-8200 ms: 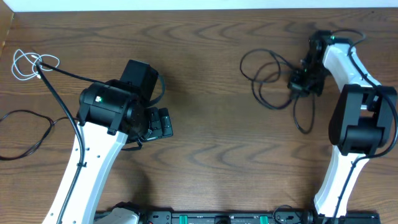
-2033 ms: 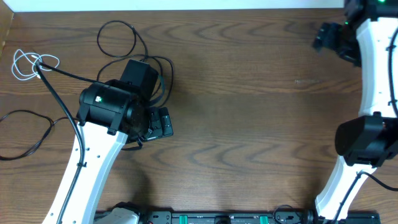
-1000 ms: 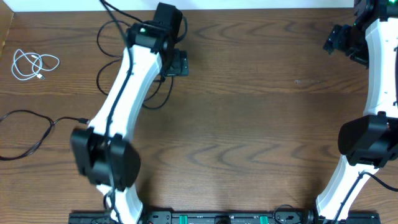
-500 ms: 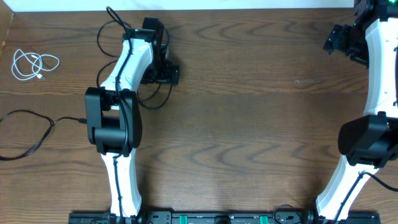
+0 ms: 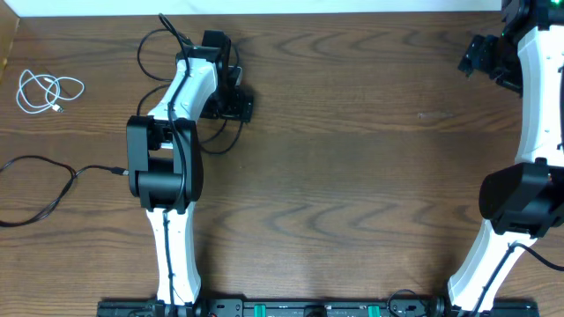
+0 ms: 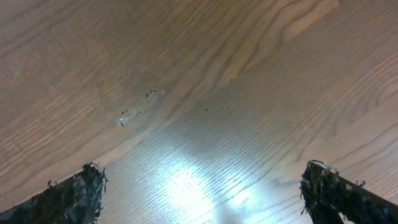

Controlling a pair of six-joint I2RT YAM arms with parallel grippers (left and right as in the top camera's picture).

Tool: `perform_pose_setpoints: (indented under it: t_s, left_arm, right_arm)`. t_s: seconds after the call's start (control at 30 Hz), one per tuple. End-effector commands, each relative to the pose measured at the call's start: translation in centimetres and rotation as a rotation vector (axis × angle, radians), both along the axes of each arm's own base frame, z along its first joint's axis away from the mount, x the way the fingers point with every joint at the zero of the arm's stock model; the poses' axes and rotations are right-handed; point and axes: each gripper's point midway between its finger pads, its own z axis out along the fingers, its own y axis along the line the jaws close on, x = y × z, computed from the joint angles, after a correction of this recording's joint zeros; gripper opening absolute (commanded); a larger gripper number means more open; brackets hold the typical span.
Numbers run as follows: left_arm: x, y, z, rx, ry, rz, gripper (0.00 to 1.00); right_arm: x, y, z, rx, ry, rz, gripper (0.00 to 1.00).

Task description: Untangle cables

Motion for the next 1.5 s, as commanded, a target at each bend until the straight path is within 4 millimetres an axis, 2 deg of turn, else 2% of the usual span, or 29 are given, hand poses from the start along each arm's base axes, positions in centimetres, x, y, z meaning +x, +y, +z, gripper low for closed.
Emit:
perform_pose_setpoints:
  t_s: [0.0, 0.1, 0.13, 0.27, 0.4, 0.53, 0.6, 0.63, 0.8, 0.83, 0.87, 1.0, 1.07, 1.17, 1.3, 1.4, 1.47]
  left_arm:
    - [-0.9, 1.0, -3.1, 0.047, 0.063, -0.005, 0.75]
    - [-0.2, 2.4, -3.1, 0.119, 0.034, 0.016, 0.52]
    - [0.2, 3.0, -3.0, 0.139, 0.016, 0.041, 0.49]
    - [1.5, 4.5, -2.7, 0.163, -0.033, 0.070, 0.44]
    - [3.2, 5.4, -1.9, 0.157, -0.094, 0.096, 0.31]
    - [5.4, 6.1, 0.2, 0.151, -0.166, 0.119, 0.29]
    - [6.8, 6.5, 2.0, 0.150, -0.218, 0.130, 0.29]
    - [7.4, 6.7, 3.0, 0.153, -0.247, 0.135, 0.30]
    - [9.0, 6.6, 7.9, 0.126, -0.358, 0.218, 0.77]
    - [9.0, 6.6, 8.8, 0.118, -0.374, 0.243, 0.85]
    - [8.9, 6.6, 9.7, 0.112, -0.386, 0.257, 0.88]
    - [7.3, 6.2, 14.1, 0.077, -0.416, 0.332, 0.98]
    - [5.8, 4.7, 16.6, -0.003, -0.410, 0.350, 0.98]
    - [3.0, 0.9, 20.8, -0.195, -0.389, 0.306, 0.99]
    - [-2.0, -3.9, 26.5, -0.444, -0.343, 0.205, 0.98]
    - [-6.0, -5.9, 29.7, -0.534, -0.314, 0.142, 0.98]
    - [-8.2, -6.3, 31.1, -0.534, -0.315, 0.118, 0.98]
  right_arm:
    - [0.0, -0.1, -0.1, -0.017, 0.008, 0.010, 0.99]
    - [0.0, -0.1, -0.1, -0.017, 0.008, 0.010, 0.99]
    - [0.0, -0.1, -0.1, -0.017, 0.008, 0.010, 0.99]
    - [0.0, -0.1, -0.1, -0.017, 0.008, 0.010, 0.99]
    - [0.0, -0.1, -0.1, -0.017, 0.008, 0.010, 0.99]
    - [0.0, -0.1, -0.1, -0.017, 0.008, 0.010, 0.99]
    - [0.0, -0.1, -0.1, -0.017, 0.008, 0.010, 0.99]
    - [0.0, -0.1, -0.1, -0.017, 0.008, 0.010, 0.99]
    - [0.0, -0.1, -0.1, -0.017, 0.008, 0.010, 0.99]
    - [0.0, -0.1, -0.1, -0.017, 0.008, 0.010, 0.99]
    - [0.0, -0.1, -0.1, -0.017, 0.008, 0.010, 0.99]
    - [0.0, -0.1, -0.1, -0.017, 0.008, 0.010, 0.99]
    - [0.0, -0.1, -0.1, -0.017, 0.008, 0.010, 0.99]
    - [0.0, -0.1, -0.1, -0.017, 0.008, 0.010, 0.99]
    - [0.0, -0.1, -0.1, -0.017, 0.008, 0.010, 0.99]
    - [0.0, -0.1, -0.1, -0.017, 0.008, 0.010, 0.99]
    - [0.0, -0.1, -0.1, -0.017, 0.008, 0.010, 0.99]
